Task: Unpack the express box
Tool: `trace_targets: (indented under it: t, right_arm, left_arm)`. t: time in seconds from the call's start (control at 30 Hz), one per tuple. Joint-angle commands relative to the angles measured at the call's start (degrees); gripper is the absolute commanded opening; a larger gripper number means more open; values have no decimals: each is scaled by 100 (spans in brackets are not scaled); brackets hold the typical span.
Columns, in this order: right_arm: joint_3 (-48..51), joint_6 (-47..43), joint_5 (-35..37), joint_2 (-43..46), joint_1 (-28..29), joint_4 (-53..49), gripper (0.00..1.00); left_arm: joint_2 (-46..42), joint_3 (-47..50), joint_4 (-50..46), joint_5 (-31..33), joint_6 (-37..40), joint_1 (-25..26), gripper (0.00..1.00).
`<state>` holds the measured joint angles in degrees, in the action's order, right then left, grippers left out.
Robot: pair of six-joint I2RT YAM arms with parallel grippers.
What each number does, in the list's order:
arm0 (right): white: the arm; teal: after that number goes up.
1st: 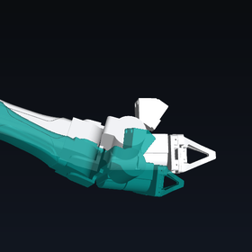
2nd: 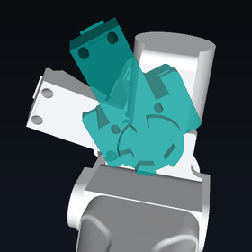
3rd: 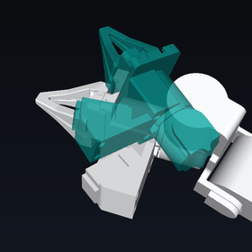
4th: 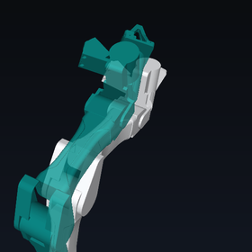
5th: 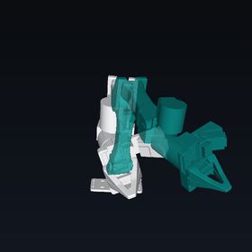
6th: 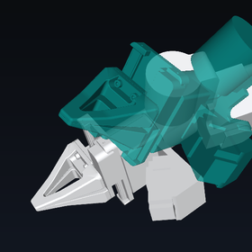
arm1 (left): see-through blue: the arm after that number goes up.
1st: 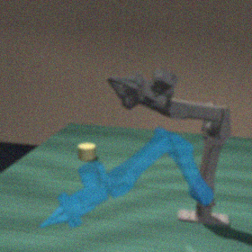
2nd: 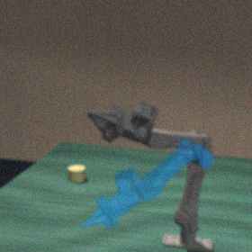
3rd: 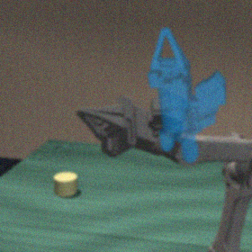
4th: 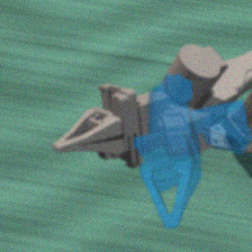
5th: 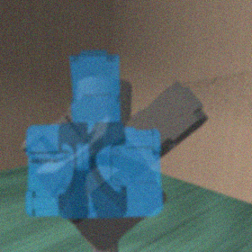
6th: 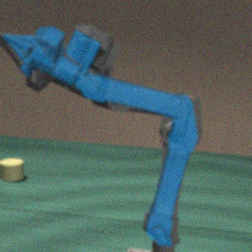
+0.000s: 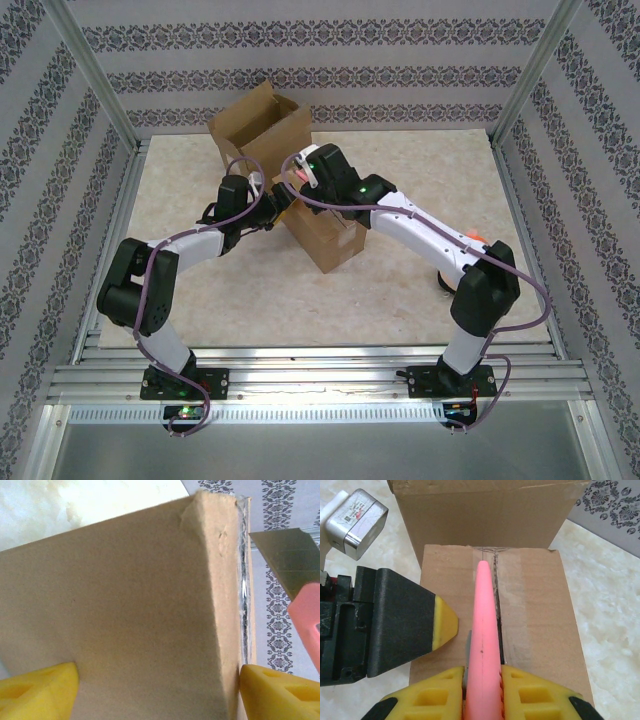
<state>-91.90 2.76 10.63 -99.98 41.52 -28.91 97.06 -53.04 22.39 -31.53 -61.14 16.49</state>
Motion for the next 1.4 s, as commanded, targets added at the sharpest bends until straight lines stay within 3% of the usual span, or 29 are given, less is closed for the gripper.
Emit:
trace_targets:
  t: [0.0,1.37]
  right_arm:
    - [-223,-123,229,-47,66,155,0]
    - [43,-137,528,-116,42,-123,0]
  left_arm:
    - [139,133,66,-62,-38,28,83]
    - [180,147,68,2,-20,26,81]
